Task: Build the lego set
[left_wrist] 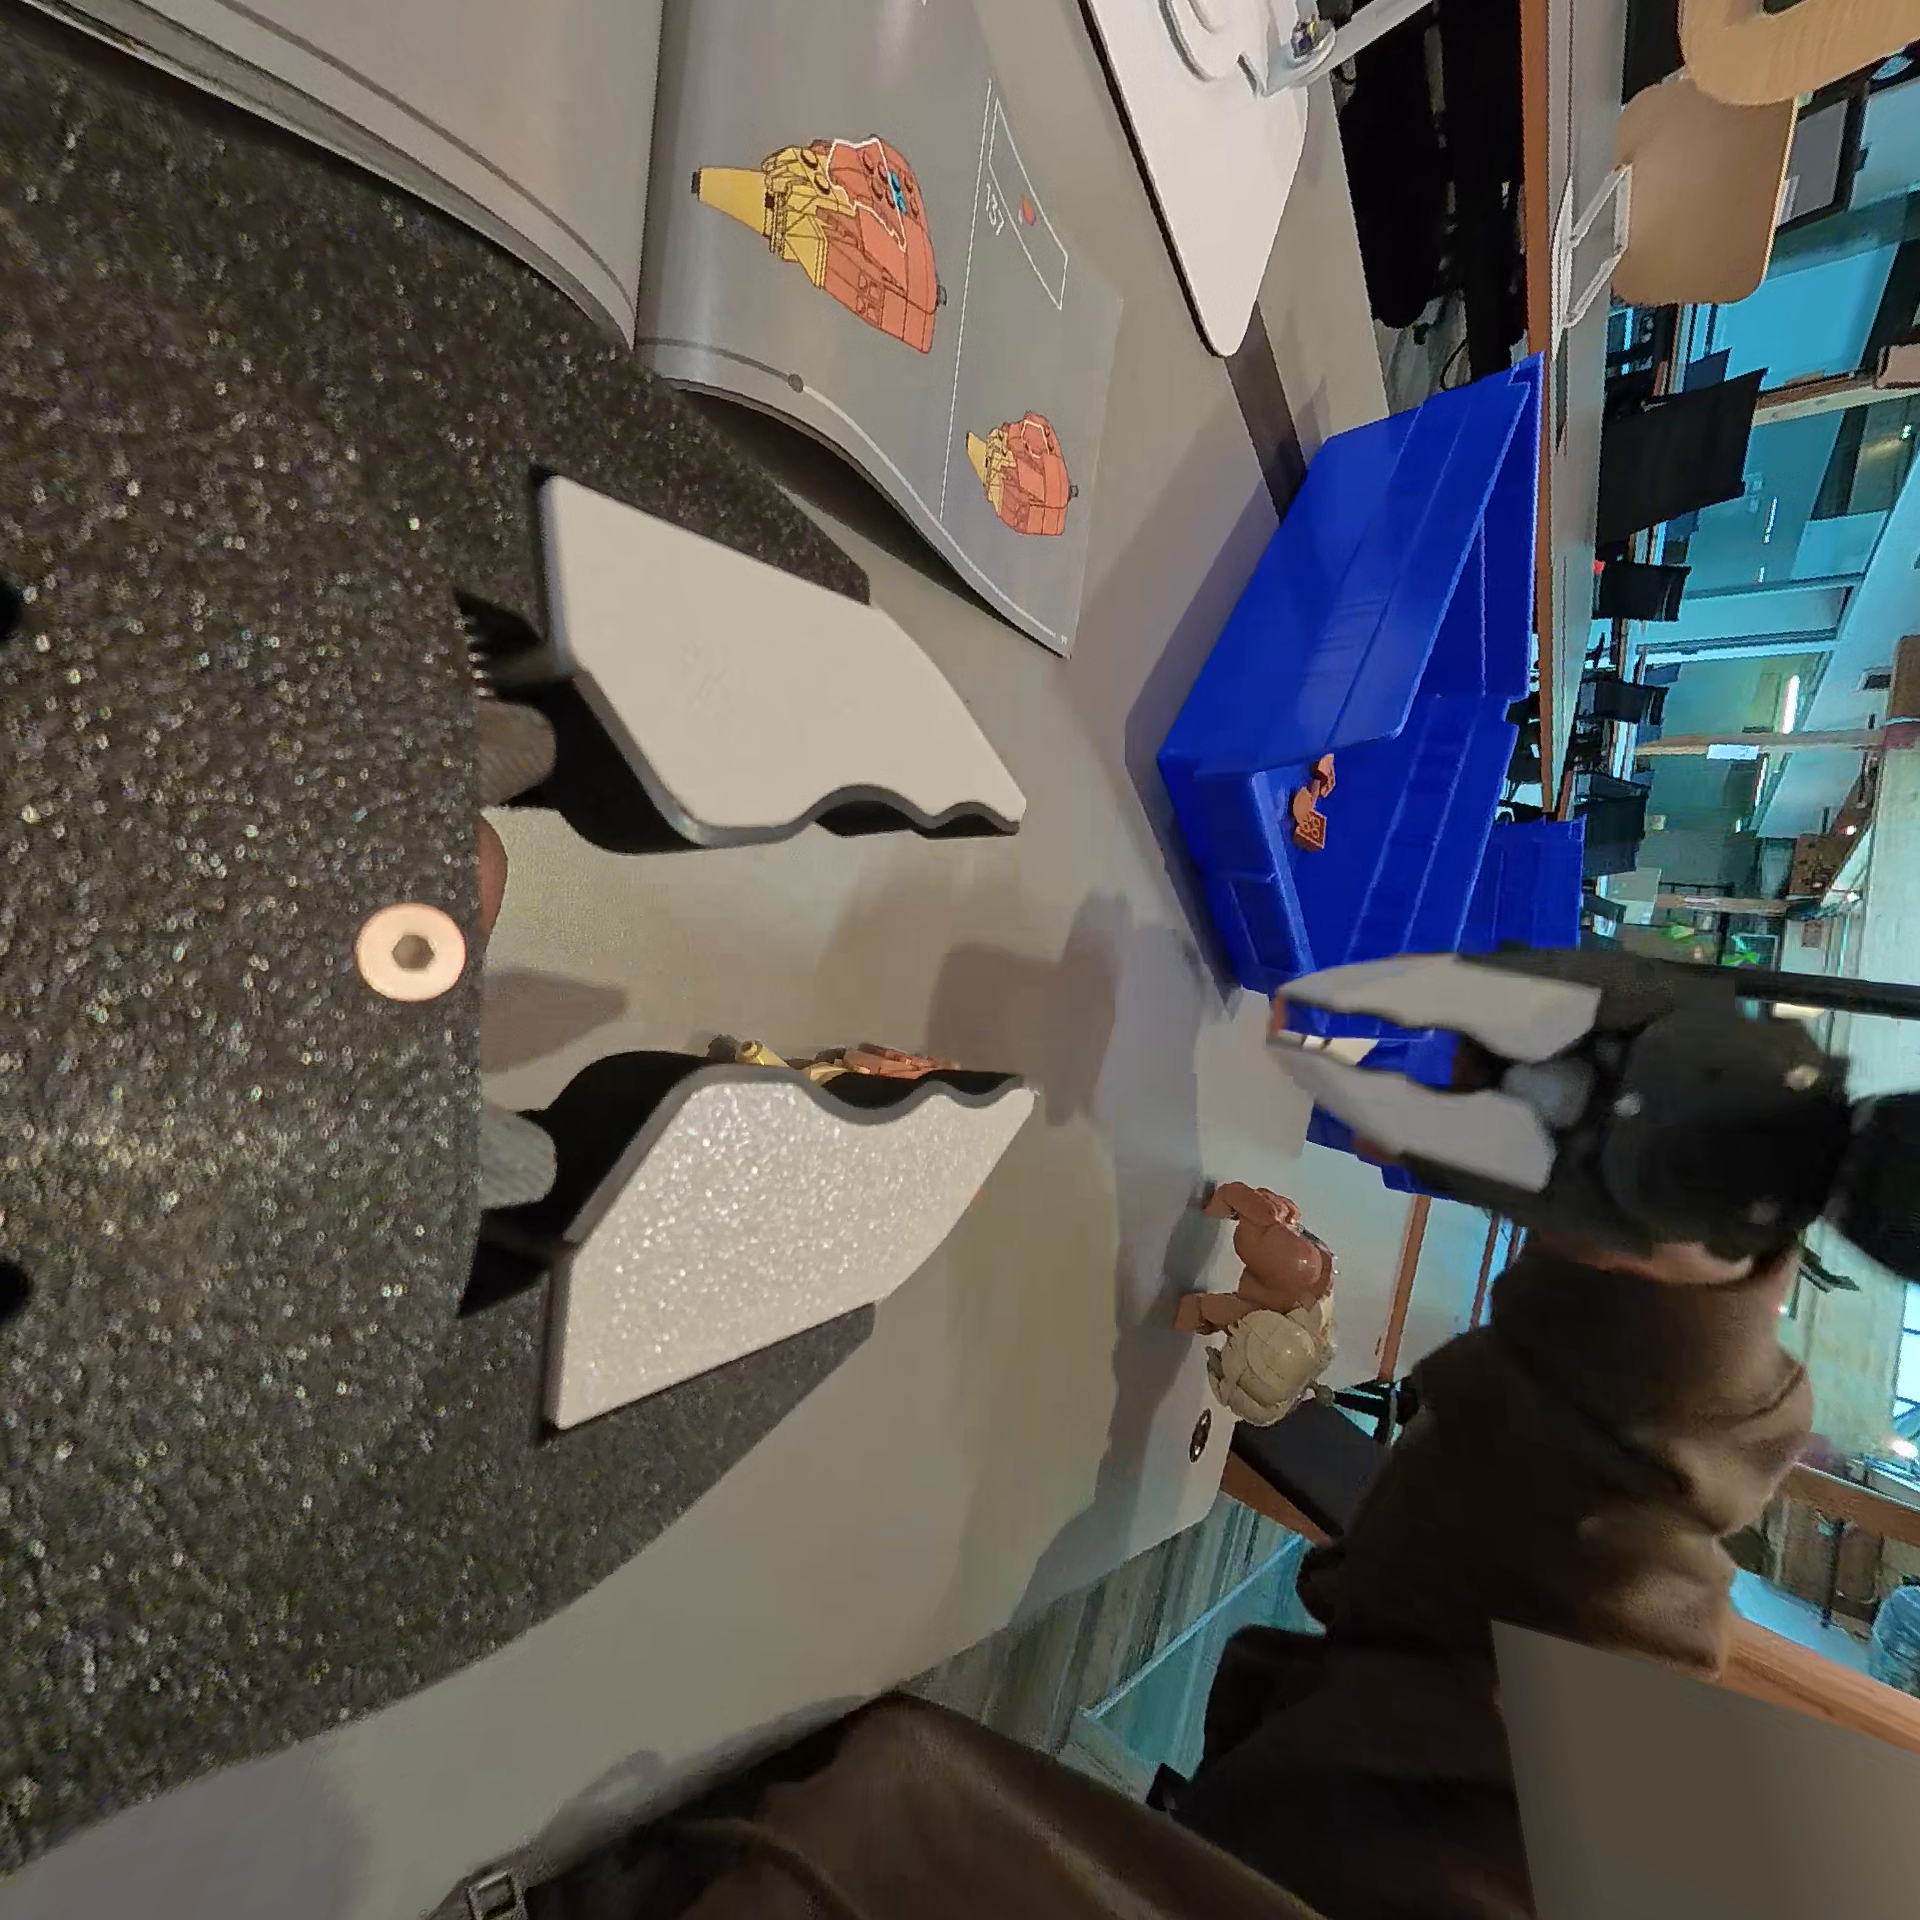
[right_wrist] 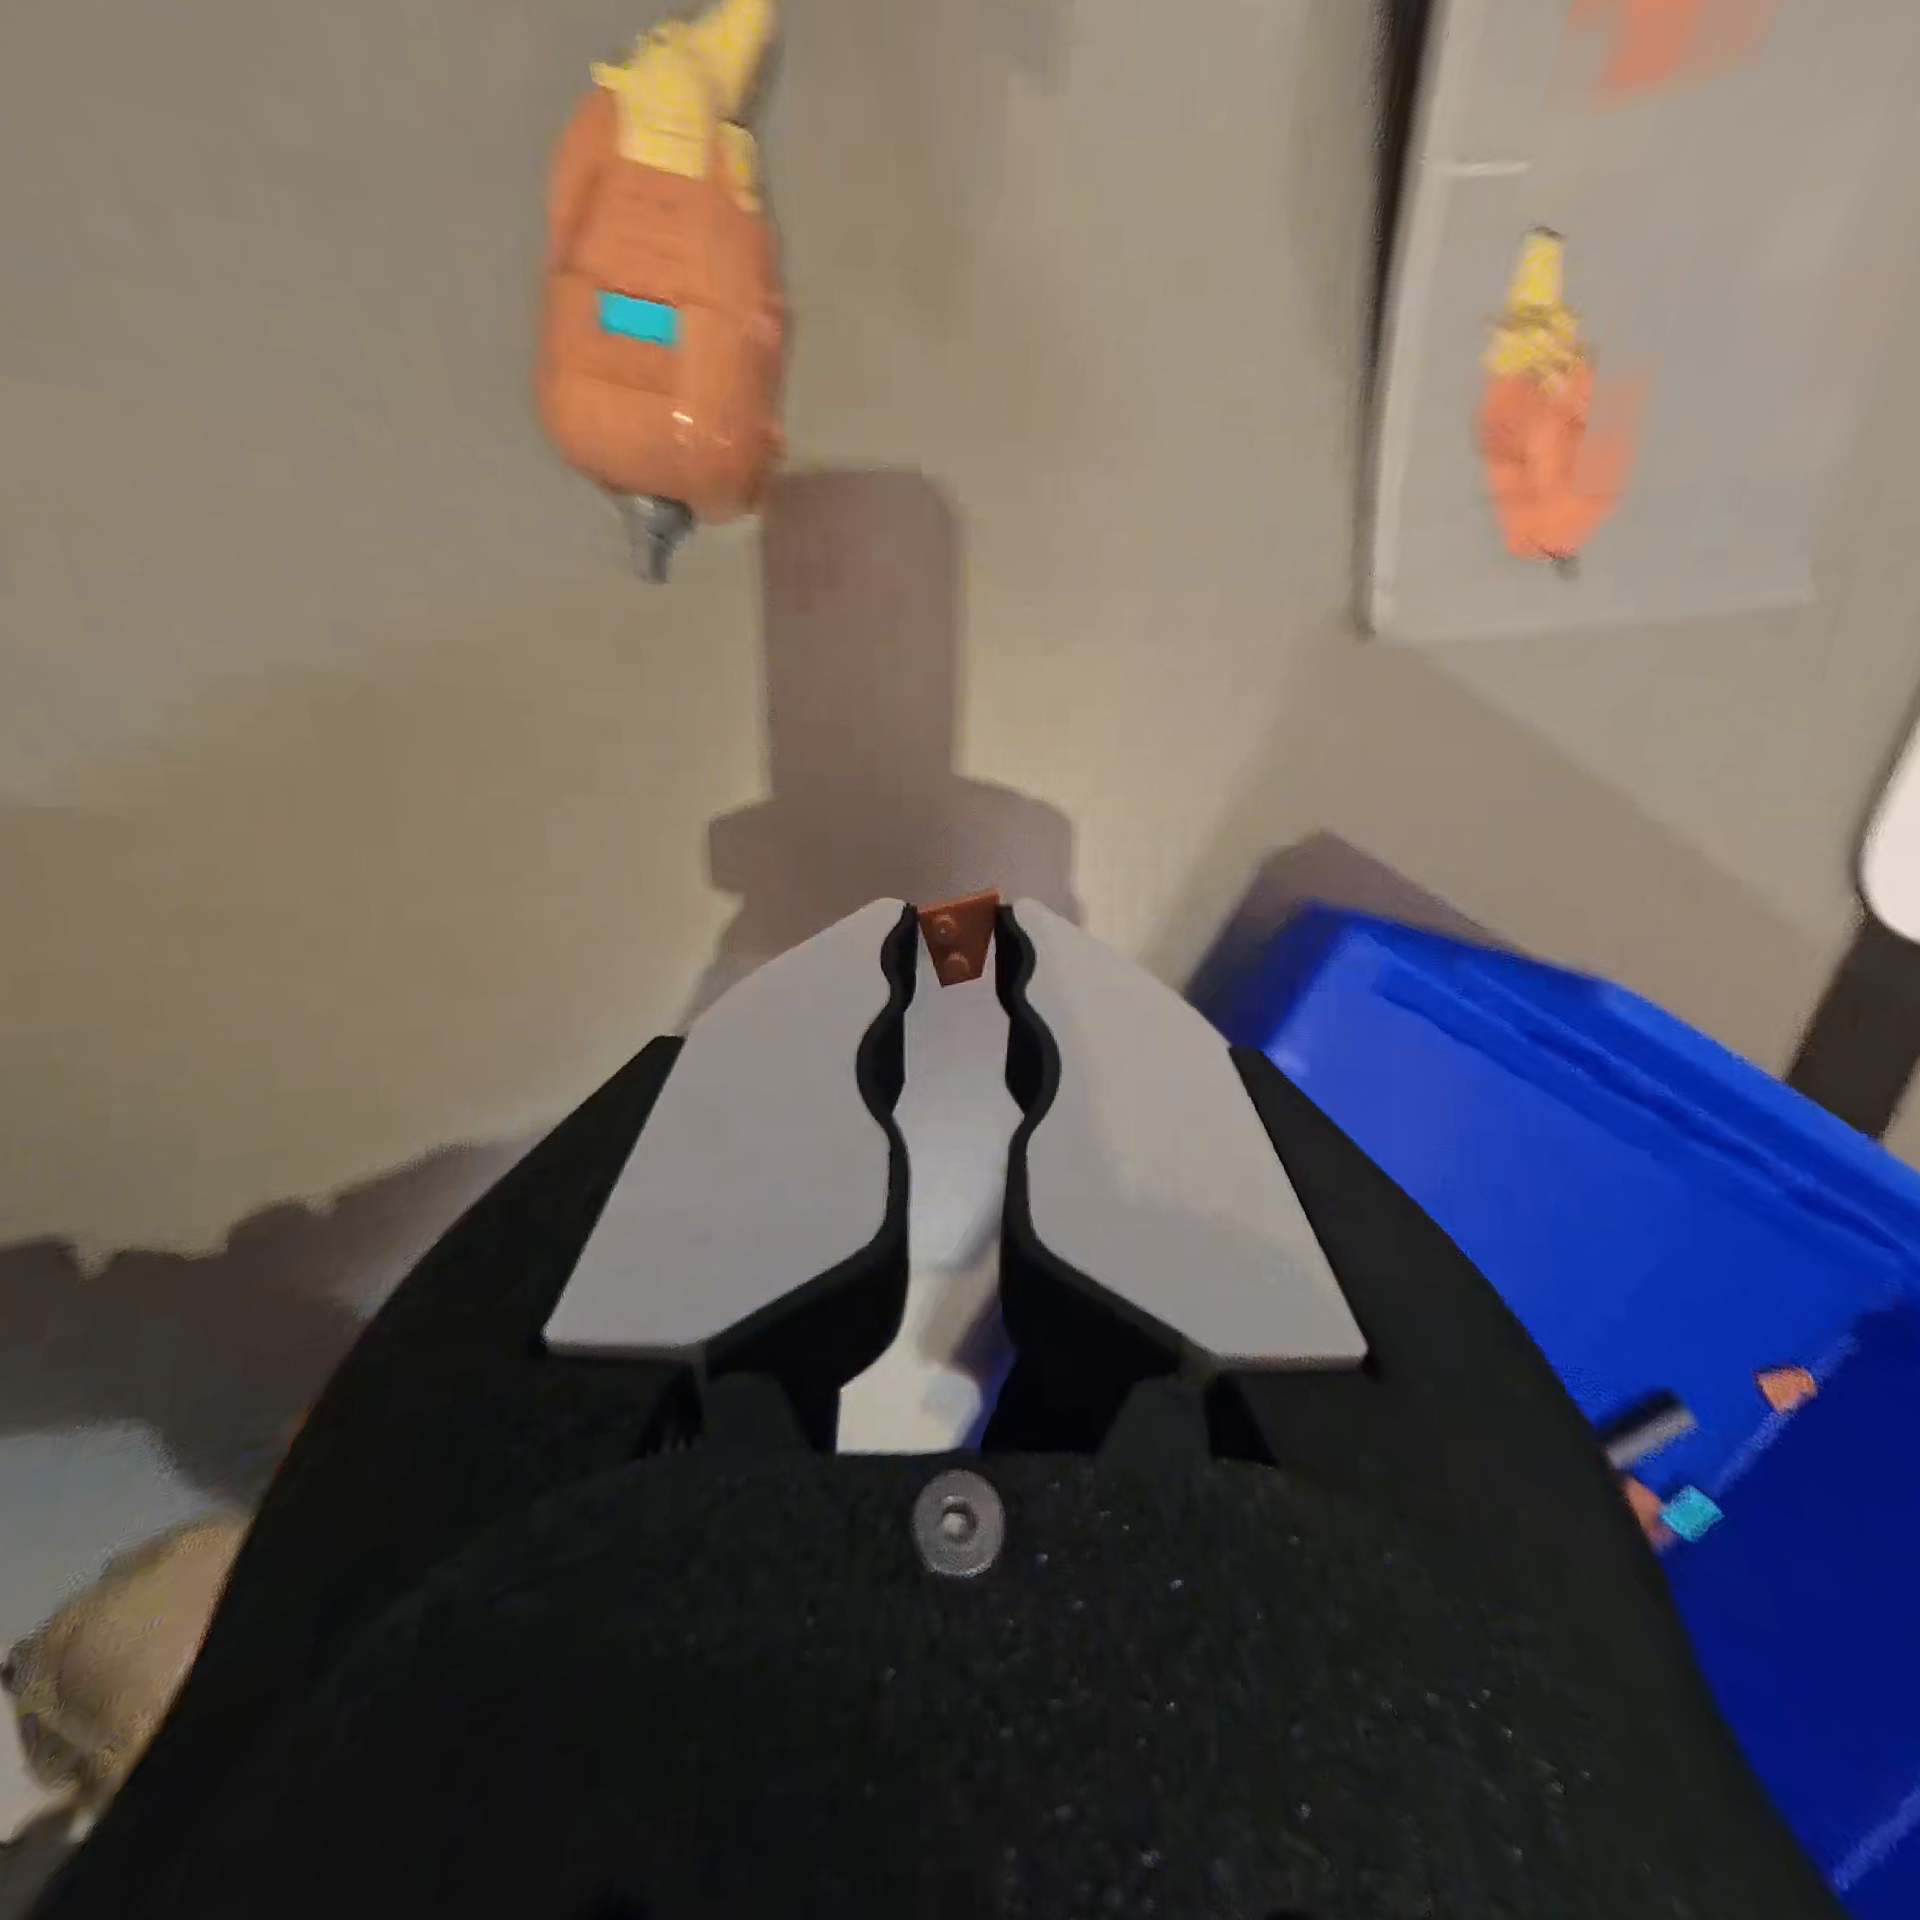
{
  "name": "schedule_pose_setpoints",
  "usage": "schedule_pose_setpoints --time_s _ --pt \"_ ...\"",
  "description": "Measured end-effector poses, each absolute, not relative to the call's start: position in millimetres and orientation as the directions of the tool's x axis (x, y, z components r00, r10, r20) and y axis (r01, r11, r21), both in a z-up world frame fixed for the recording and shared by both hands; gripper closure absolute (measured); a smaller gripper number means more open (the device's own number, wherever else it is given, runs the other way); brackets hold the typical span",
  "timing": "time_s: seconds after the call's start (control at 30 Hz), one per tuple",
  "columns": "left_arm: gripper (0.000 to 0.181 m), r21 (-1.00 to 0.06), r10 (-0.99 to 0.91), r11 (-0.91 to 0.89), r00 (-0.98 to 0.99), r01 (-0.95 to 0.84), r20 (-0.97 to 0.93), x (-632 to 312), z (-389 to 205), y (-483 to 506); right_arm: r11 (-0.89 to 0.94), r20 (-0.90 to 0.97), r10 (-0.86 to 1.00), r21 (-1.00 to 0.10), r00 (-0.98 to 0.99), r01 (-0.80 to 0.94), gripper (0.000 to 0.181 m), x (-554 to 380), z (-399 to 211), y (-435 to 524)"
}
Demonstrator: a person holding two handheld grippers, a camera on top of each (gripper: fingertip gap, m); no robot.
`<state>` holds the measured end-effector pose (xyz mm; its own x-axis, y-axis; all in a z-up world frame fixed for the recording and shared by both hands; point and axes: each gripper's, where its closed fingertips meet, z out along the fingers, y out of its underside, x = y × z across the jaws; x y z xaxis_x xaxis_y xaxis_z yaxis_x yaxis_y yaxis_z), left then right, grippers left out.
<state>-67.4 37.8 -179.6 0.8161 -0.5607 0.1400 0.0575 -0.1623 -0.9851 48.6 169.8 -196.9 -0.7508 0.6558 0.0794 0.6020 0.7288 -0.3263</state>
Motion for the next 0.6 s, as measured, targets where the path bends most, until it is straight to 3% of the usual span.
schedule_pose_setpoints --time_s 0.23,0.6 --pt "0.138 -0.987 -0.560 -0.155 0.819 0.041 0.122 -66 -180 37 0.689 0.037 0.684 -0.361 -0.728 0.629 0.167 47 -244 122" --pt "0.139 -0.987 -0.562 -0.158 0.818 0.044 0.126 -67 -180 37 0.632 0.010 0.722 -0.418 -0.692 0.652 0.158 41 -255 116"
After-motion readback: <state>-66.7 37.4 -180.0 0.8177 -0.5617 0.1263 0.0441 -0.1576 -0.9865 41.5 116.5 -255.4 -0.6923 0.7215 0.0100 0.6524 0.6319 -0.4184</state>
